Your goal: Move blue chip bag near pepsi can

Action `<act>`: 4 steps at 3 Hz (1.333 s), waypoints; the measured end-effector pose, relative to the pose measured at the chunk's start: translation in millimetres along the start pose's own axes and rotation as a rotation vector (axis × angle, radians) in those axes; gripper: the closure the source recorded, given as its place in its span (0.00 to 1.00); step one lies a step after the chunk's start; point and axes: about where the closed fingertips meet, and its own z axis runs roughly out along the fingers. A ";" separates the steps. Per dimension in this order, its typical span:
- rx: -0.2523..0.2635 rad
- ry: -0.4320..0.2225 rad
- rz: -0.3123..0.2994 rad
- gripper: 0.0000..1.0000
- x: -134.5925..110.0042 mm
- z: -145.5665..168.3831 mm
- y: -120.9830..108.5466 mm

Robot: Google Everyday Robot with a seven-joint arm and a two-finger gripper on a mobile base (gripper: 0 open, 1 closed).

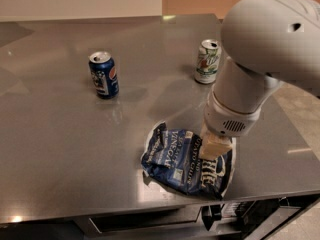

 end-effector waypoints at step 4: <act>0.038 -0.141 -0.036 1.00 -75.9 -40.8 -90.5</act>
Offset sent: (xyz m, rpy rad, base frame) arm 0.0724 0.0328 0.0533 0.0844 -0.0820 -0.0143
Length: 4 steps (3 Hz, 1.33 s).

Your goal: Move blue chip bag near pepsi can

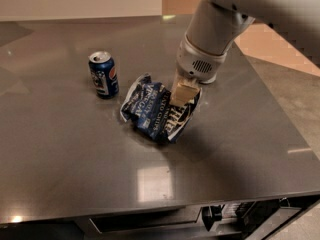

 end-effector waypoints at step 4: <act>-0.037 -0.093 -0.056 0.36 -45.3 17.4 -49.2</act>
Offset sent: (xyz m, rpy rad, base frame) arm 0.0609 0.0453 0.0021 0.0891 0.0130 0.0754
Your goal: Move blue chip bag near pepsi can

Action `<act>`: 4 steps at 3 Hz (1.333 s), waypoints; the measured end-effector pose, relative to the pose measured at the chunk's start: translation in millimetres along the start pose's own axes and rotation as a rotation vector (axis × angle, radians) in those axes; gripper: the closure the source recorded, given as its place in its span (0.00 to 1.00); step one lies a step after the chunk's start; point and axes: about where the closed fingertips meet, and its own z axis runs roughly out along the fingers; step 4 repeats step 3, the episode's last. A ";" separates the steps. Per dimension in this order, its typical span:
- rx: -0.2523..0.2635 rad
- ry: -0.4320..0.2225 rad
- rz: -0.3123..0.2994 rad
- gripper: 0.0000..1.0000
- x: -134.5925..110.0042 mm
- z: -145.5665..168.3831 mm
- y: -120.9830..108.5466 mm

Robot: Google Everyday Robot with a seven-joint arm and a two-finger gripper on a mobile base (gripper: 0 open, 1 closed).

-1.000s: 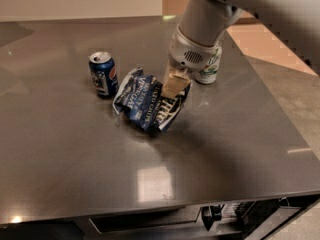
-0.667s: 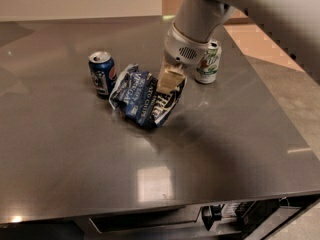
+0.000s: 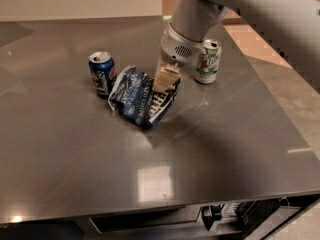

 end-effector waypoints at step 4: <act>0.001 -0.003 -0.003 0.00 -2.1 2.7 -1.0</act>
Offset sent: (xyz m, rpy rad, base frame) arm 0.0005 0.0013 -0.0007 0.0012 -0.0010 0.0009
